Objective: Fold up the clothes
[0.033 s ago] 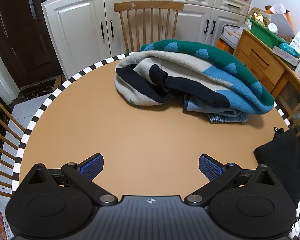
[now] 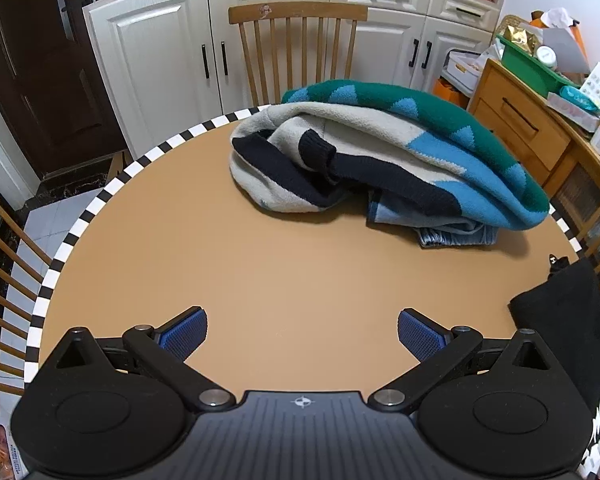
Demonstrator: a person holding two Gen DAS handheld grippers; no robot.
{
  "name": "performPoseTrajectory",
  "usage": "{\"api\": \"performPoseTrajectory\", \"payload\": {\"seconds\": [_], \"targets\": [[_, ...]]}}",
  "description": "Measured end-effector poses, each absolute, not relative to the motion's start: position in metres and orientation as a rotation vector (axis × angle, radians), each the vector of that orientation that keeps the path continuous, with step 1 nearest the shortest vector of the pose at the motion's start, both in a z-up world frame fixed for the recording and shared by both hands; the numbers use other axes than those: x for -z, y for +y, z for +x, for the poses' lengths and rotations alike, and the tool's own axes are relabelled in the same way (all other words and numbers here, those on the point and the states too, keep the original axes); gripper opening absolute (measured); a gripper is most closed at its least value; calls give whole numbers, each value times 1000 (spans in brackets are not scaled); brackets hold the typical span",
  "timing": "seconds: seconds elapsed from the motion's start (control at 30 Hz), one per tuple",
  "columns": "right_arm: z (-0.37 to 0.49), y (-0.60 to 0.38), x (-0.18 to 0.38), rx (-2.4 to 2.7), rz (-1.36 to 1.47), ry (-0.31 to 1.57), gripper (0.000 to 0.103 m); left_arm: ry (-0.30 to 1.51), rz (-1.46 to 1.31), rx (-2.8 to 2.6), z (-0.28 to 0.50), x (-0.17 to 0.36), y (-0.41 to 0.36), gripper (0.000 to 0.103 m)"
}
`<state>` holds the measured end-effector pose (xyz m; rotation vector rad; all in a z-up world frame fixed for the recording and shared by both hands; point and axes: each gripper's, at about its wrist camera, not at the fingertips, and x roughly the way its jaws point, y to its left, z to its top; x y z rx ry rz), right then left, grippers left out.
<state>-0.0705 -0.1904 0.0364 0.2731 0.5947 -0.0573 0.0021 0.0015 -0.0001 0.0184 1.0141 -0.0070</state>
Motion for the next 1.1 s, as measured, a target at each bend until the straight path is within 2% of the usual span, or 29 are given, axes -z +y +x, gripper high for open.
{"api": "performPoseTrajectory", "payload": {"seconds": [1.1], "targets": [[-43,-181,-36,34,252,642,103,998,28,59,62,25,18,103]]}}
